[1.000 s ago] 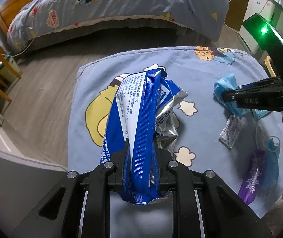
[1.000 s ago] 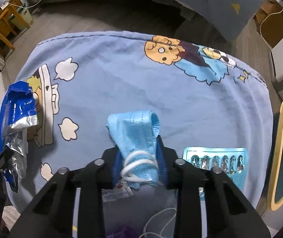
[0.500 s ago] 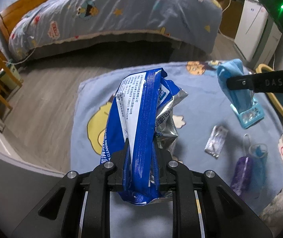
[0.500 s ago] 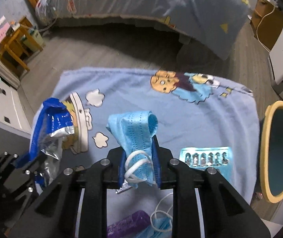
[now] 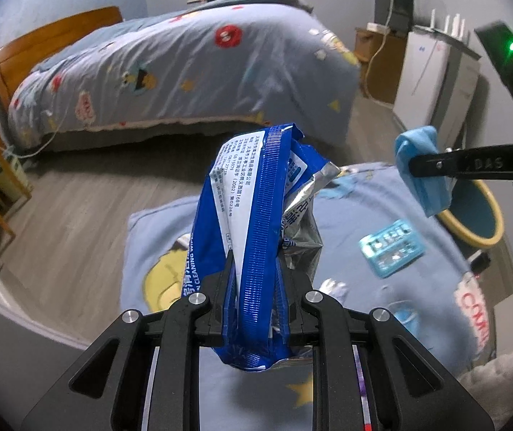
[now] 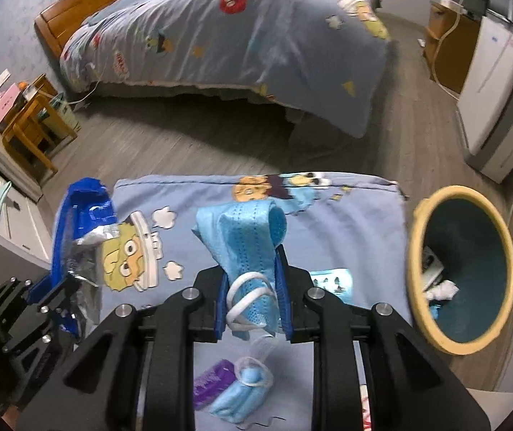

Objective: Collect trash

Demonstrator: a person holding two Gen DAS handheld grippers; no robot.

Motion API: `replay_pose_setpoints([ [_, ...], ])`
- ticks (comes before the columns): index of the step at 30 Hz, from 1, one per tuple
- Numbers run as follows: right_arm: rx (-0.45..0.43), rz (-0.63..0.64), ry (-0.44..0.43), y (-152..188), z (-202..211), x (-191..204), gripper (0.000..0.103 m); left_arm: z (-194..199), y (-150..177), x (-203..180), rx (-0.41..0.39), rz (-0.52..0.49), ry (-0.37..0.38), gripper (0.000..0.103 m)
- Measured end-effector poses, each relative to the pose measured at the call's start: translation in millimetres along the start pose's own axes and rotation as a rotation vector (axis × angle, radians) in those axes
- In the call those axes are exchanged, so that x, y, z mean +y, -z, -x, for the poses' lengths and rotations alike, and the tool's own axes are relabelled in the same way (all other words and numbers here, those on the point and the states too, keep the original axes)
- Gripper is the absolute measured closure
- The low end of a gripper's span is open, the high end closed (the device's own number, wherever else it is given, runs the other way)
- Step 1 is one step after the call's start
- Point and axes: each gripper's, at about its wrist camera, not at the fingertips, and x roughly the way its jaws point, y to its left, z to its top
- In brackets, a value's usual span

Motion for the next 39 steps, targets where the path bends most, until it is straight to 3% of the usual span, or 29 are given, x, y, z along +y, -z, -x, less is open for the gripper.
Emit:
replay_pose_setpoints([
  [23, -0.052, -0.155, 0.065, 13, 33, -130, 0.081, -22, -21, -106, 0.002, -0.151, 0.056, 0.082],
  [39, -0.059, -0.213, 0.105, 22, 44, -193, 0.081, -44, -31, -173, 0.02, -0.229, 0.107, 0.082],
])
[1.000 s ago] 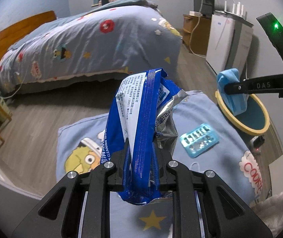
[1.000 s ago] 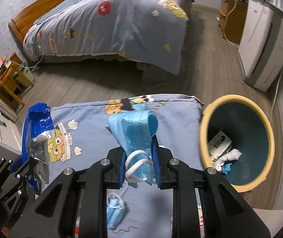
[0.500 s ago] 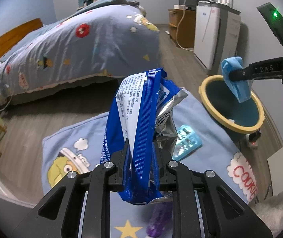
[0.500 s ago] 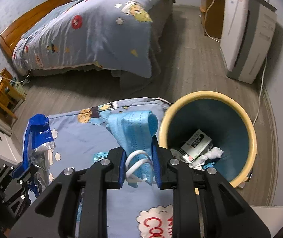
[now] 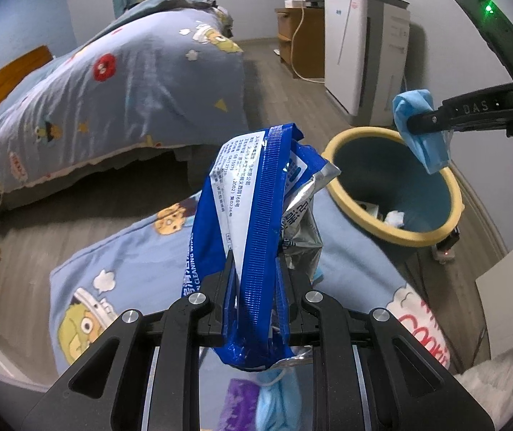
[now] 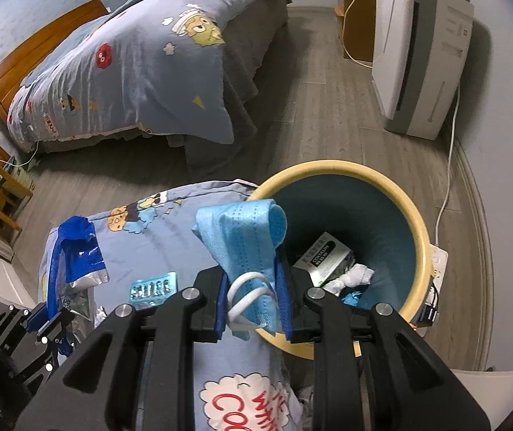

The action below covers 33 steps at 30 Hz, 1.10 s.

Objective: Collect trash

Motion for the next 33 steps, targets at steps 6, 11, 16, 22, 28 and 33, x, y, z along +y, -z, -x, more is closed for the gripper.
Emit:
replay_pose_setpoints([
  [6, 0.005, -0.007, 0.02, 0, 2, -22, 0.081, -10, -19, -19, -0.002, 0.007, 0.025, 0.082],
  [11, -0.011, -0.015, 0.033, -6, 11, -44, 0.081, -14, -33, -34, -0.012, -0.036, 0.018, 0.082],
  [16, -0.051, -0.016, 0.031, -17, 27, -65, 0.081, -22, -45, -46, -0.003, -0.053, 0.027, 0.082],
  [22, -0.037, -0.001, 0.076, -20, 22, -88, 0.081, -33, -57, -65, 0.011, -0.103, 0.048, 0.082],
  [28, -0.014, -0.023, 0.093, -20, 11, -108, 0.081, -47, -69, -81, 0.017, -0.126, 0.061, 0.082],
  [33, 0.013, -0.062, 0.085, -17, -3, -117, 0.081, -61, -76, -96, 0.021, -0.153, 0.06, 0.082],
])
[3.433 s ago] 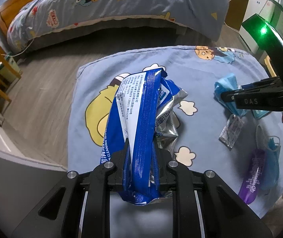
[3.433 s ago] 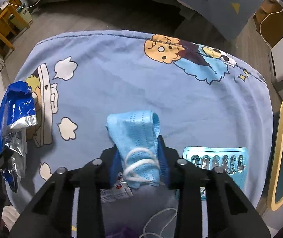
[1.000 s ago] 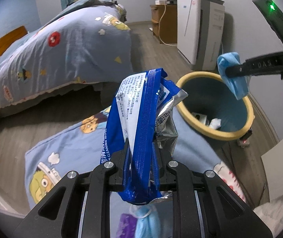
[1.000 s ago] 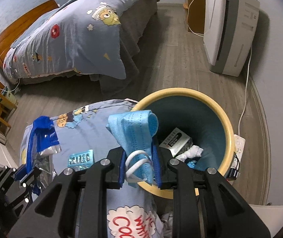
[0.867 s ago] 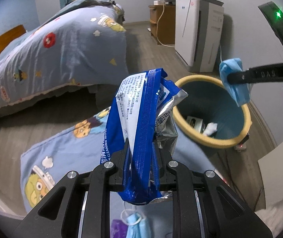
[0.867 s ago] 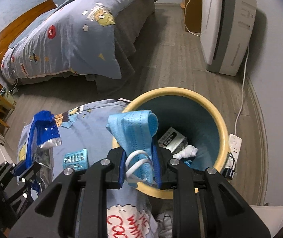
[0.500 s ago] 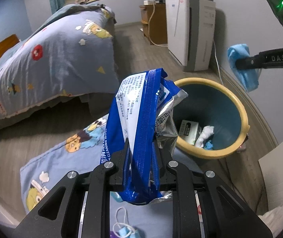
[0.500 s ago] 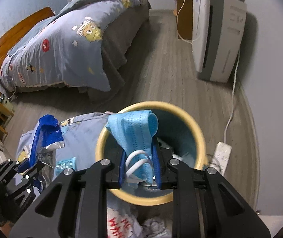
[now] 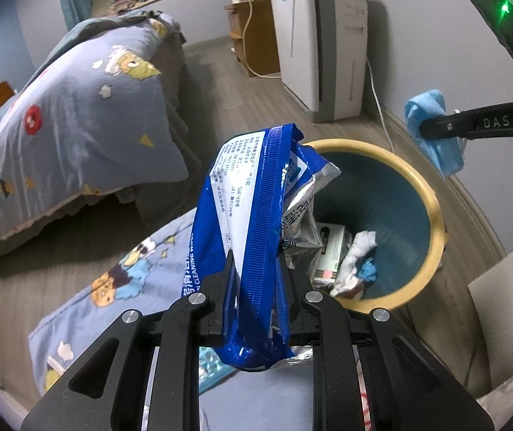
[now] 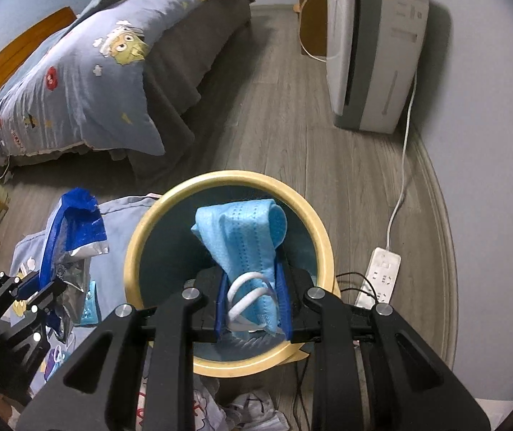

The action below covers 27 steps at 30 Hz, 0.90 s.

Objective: Collect trash

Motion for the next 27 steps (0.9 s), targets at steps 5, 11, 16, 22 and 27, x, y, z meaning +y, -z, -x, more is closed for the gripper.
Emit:
replay_pose_setpoints([
  [5, 0.001, -0.013, -0.003, -2, -10, 2, 0.081, -12, -10, -9, 0.009, 0.017, 0.029, 0.082],
  [11, 0.02, -0.011, 0.008, -2, -22, 2, 0.081, -25, -17, -23, 0.023, 0.0, 0.057, 0.082],
  [16, 0.038, -0.023, 0.009, -2, -33, -1, 0.081, -34, -21, -27, 0.025, 0.018, 0.098, 0.082],
  [22, 0.089, -0.074, 0.009, 0, -49, -15, 0.081, -50, -28, -31, 0.046, 0.056, 0.169, 0.082],
  [27, 0.138, -0.087, 0.016, 6, -63, -18, 0.081, -66, -28, -37, 0.075, 0.068, 0.205, 0.082],
])
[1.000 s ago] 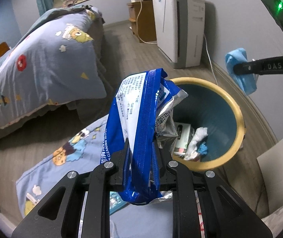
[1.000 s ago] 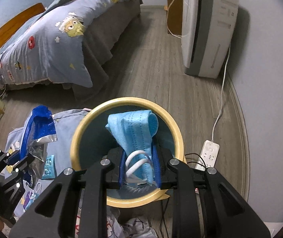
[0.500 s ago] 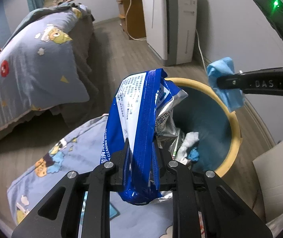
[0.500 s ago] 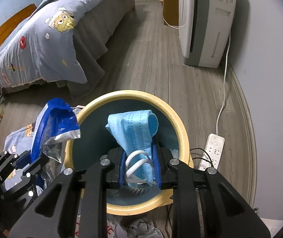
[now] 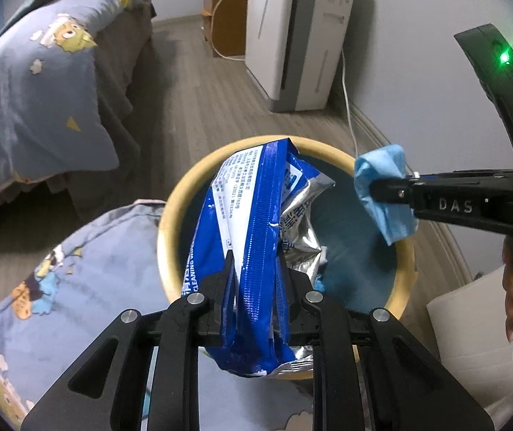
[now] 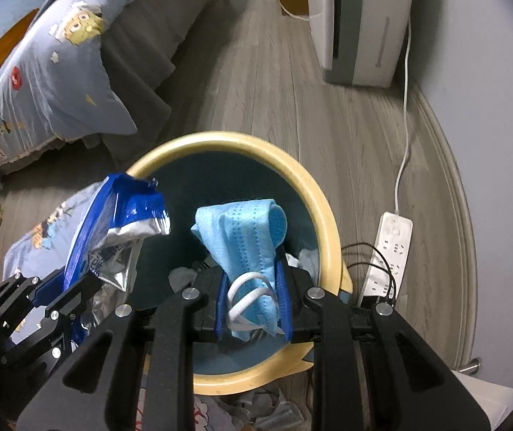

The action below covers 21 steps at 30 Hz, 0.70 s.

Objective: Collect trash

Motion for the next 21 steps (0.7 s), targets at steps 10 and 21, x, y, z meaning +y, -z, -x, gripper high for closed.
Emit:
replay_pose_setpoints([
  [10, 0.036, -0.007, -0.018, 1, -15, 5, 0.072, -17, 1, -1, 0.013, -0.017, -0.009, 0.072],
  [21, 0.01, -0.019, -0.02, -2, -12, 3, 0.016, -5, 7, 8, -0.053, -0.011, -0.066, 0.016],
])
